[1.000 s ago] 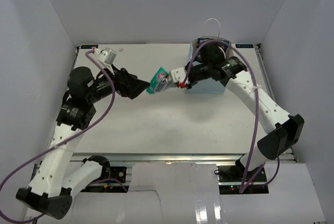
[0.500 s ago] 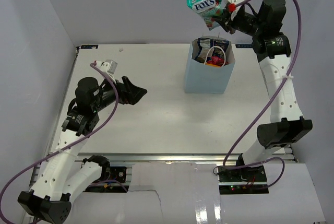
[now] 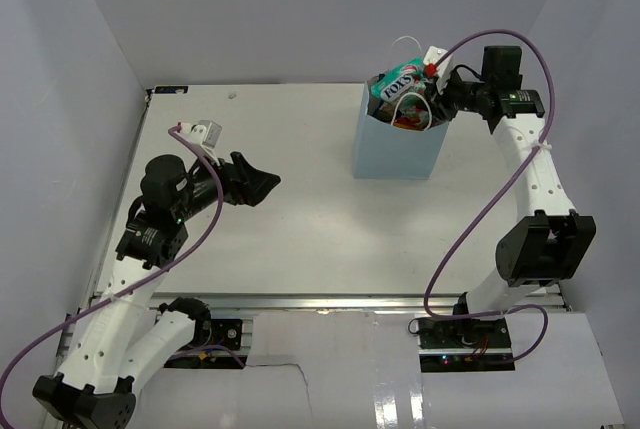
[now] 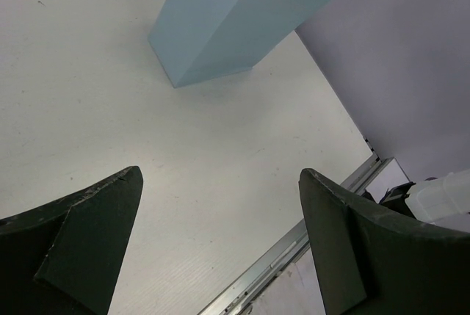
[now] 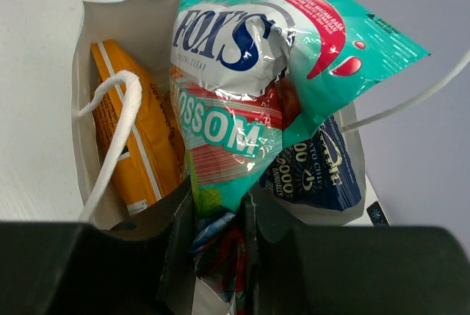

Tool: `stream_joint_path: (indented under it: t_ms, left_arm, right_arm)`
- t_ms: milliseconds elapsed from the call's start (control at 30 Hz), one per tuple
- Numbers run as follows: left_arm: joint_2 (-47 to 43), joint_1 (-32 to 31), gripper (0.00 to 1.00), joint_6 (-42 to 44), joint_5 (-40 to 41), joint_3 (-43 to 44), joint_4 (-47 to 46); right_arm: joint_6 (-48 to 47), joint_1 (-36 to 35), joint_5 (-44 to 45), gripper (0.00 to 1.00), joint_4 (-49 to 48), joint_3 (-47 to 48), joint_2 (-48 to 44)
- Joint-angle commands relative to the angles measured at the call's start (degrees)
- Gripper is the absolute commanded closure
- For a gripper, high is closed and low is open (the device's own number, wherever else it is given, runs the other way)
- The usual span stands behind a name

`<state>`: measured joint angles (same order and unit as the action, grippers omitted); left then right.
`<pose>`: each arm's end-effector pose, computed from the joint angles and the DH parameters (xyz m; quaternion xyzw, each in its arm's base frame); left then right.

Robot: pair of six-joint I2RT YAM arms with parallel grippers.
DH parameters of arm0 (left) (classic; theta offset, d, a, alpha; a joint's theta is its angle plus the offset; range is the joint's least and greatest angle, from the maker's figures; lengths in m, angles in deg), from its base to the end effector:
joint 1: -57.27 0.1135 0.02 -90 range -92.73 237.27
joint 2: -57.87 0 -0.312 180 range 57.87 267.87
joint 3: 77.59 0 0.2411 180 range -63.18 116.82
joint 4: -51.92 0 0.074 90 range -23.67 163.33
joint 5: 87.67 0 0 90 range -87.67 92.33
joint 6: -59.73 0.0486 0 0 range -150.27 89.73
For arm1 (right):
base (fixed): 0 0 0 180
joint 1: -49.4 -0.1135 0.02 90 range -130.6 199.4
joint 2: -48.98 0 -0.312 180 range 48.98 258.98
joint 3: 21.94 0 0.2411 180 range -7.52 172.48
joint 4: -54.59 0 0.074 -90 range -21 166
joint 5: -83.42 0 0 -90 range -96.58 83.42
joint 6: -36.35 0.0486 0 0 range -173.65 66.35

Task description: Place the snacks into the paper bag

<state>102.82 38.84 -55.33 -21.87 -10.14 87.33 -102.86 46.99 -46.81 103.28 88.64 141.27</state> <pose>0.1239 -0.0623 0.3998 0.0862 0.7710 -0.3780 0.5052 0.3556 0.0464 0.4447 -0.5086 0.6591 0.0886 0.5468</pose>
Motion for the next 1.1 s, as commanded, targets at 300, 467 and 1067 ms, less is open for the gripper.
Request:
stream_joint_path:
  t_ms: [300, 467, 1067]
  left_arm:
    - [0.84, 0.24, 0.02, -0.78, -2.33, -1.09, -1.48]
    - [0.67, 0.24, 0.02, -0.69, -2.07, -0.92, -1.39]
    - [-1.44, 0.24, 0.02, -4.91, 16.9, -3.73, 3.17]
  right_arm:
    - [-11.7, -0.05, 1.91, 0.22, 11.6, 7.81, 0.78]
    - [-4.33, 0.13, -0.73, 0.21, 10.1, 13.08, 1.66]
    - [44.62, 3.28, 31.42, 0.1, -1.59, -5.95, -15.64]
